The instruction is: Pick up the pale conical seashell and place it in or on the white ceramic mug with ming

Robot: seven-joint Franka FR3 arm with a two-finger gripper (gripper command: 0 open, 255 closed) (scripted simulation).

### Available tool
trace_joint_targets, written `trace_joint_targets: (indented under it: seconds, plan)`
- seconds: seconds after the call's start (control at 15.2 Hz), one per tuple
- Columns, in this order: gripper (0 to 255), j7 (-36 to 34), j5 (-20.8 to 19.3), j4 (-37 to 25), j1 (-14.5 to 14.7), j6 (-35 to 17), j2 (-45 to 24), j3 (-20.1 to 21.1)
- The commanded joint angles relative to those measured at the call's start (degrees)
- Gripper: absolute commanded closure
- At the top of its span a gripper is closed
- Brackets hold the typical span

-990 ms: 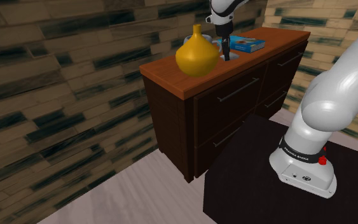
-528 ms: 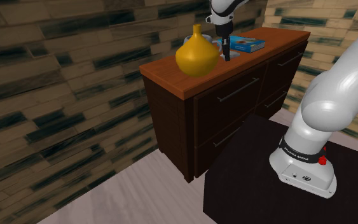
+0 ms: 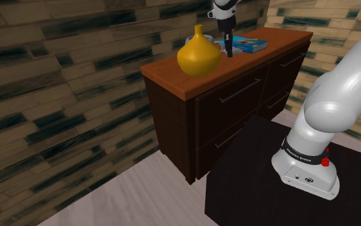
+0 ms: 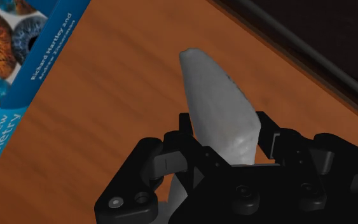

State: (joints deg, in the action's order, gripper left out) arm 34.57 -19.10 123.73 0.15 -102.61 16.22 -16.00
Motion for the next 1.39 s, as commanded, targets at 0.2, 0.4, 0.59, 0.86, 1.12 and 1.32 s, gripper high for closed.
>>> trace_joint_targets:
  seconds: [0.2, 0.4, 0.59, 0.86, 1.12, 1.32]
  plan:
    - [255, 0.72, 0.28, -3.32, 0.15, 3.79, 0.51, 0.41]
    - [255, 1.22, 0.44, -5.54, 0.22, 6.02, 0.57, 0.60]
    - [255, 1.73, 0.59, -7.86, 0.29, 8.24, 0.52, 0.78]
    - [255, 2.44, 0.79, -11.13, 0.38, 11.19, 0.28, 1.00]
    - [255, 3.19, 0.97, -14.60, 0.46, 14.14, -0.17, 1.19]
    - [255, 3.78, 1.10, -17.36, 0.51, 16.37, -0.65, 1.31]
